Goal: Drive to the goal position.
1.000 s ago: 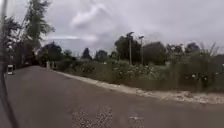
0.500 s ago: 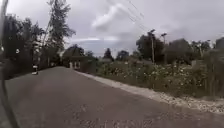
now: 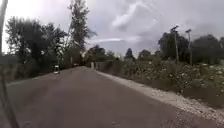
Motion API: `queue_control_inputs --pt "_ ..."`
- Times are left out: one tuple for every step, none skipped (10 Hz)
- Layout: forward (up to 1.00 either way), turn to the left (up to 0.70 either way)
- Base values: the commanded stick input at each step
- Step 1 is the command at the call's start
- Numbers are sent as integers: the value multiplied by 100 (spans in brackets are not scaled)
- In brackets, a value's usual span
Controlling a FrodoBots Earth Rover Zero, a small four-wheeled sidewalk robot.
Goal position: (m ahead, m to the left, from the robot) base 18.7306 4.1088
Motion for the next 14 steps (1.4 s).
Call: queue_control_inputs --pt "70 20" --pt "70 16" --pt "70 13" --pt "70 9" --pt "70 7" --pt "70 5" --pt "70 4" --pt "70 2" --pt "70 3" --pt "70 3" --pt "70 2" --pt "70 2" --pt "70 3" --pt "70 3"
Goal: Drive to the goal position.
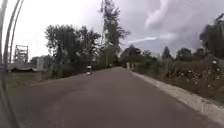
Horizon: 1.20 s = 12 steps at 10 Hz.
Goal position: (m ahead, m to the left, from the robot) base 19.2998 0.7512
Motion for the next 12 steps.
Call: queue_control_inputs --pt "70 3" --pt "70 4" --pt "70 6" --pt "70 8" --pt "70 9" --pt "70 17" --pt "70 19" --pt "70 12" --pt "70 5" --pt "70 2" --pt "70 0" --pt "70 0"
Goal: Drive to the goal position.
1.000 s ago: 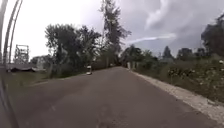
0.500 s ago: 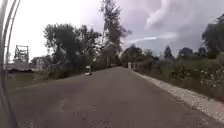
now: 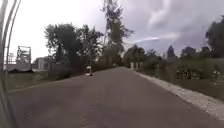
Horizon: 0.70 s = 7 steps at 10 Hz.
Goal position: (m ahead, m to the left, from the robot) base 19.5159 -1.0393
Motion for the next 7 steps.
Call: queue_control_inputs --pt "70 0" --pt "70 0" --pt "70 0" --pt "70 0" --pt "70 0" --pt "70 0" --pt "70 0"
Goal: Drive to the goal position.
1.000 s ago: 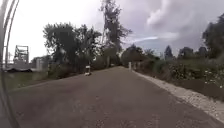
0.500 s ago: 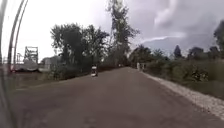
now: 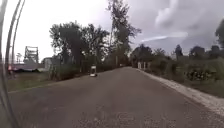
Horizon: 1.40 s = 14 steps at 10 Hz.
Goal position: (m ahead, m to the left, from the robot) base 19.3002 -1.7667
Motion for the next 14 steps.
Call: queue_control_inputs --pt "70 0" --pt "70 0" --pt "70 0" --pt "70 0" --pt "70 0" --pt "70 0" --pt "70 0" --pt "70 0" --pt "70 0" --pt "70 0" --pt "70 0" --pt "70 0" --pt "70 0" --pt "70 0"
